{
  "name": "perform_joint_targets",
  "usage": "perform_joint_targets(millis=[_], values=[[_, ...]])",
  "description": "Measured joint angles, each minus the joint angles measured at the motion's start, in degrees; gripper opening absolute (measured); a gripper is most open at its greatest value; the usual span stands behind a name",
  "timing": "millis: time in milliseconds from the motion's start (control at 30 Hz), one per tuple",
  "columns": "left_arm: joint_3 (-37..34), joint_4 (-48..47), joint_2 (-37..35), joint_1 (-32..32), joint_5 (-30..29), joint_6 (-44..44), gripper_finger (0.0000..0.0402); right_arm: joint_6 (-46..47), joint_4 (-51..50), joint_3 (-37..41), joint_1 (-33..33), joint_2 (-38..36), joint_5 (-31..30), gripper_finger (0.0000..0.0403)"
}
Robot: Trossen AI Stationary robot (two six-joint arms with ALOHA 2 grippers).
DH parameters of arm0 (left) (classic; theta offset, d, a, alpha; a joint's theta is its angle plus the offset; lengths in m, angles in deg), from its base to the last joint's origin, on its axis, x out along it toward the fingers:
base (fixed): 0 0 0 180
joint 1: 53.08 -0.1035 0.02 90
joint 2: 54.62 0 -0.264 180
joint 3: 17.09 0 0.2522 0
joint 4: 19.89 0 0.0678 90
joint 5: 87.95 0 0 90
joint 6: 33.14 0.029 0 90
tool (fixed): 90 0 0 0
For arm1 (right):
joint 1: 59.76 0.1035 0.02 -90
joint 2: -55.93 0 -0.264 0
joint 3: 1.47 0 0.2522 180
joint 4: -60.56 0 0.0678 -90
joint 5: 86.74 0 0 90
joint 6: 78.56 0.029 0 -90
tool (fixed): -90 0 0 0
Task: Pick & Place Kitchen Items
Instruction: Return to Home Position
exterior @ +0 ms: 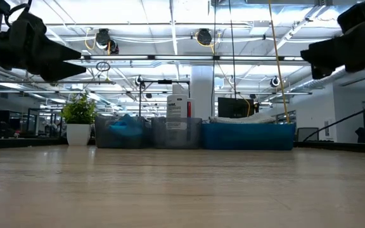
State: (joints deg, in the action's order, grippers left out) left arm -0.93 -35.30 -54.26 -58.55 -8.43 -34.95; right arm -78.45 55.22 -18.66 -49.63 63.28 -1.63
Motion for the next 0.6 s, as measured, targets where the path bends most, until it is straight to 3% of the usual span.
perform_joint_targets(millis=[200, 600], values=[[-0.02, 0.13, -0.02, 0.00, -0.03, 7.37, 0.0392, -2.74, -4.97, 0.01, 0.00, -7.35, 0.07, 0.0100], [-0.05, 0.29, 0.00, 0.00, -0.04, 7.50, 0.0392, -2.36, -4.47, 0.01, 0.00, -2.51, 0.40, 0.0100]])
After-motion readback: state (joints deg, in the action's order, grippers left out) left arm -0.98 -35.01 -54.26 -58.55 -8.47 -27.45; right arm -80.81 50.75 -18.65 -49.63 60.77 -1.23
